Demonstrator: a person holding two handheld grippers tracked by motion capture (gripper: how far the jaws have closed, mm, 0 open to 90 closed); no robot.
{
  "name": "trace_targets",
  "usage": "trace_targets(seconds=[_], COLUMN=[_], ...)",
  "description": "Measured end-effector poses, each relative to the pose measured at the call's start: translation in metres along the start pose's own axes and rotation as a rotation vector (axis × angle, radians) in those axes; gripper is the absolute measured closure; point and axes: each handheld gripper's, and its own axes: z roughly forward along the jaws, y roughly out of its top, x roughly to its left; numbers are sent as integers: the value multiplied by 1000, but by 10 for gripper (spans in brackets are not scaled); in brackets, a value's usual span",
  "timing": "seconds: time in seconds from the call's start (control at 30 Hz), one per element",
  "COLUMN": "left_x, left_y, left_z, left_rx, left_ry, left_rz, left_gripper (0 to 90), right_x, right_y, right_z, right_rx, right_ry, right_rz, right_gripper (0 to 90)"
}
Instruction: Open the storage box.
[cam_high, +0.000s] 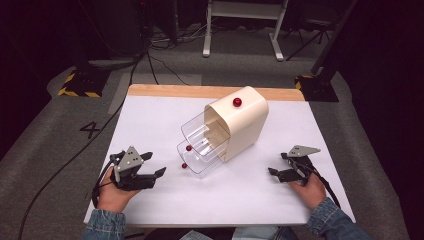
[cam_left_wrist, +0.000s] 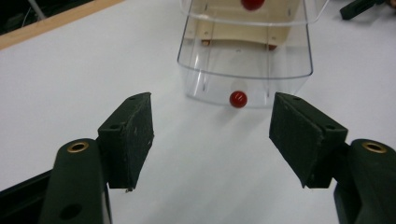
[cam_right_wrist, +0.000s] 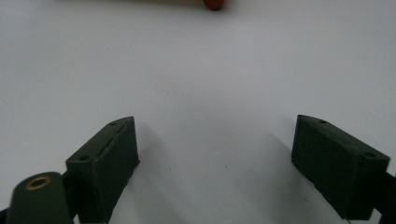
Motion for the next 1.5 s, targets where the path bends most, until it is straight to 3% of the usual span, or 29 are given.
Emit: trace_targets(seconds=[0.3,0.57,0.87,1.03,1.07,1.17,1.5], left_x=[8,19,23,23,22,28,26], left_y=[-17,-34,-45,-50,-54,-59,-59], left_z=[5,15,21,28,35,35,36], left_rx=[80,167,215,246,277,240,241], left_ry=[24,14,23,40,45,32,41], left_rz=[-14,-73,-86,-70,-63,-83,-74], left_gripper=[263,258,257,193,149,83,82], right_x=[0,0,0,0,0,0,0], right_y=[0,0,0,0,0,0,0], right_z=[0,0,0,0,0,0,0], right_rx=[0,1,0,0,0,0,0], right_ry=[0,-1,-1,-1,-1,-1,-1], right_rz=[0,-1,-1,-1,-1,-2,-2], right_gripper=[147,147,147,147,148,148,148])
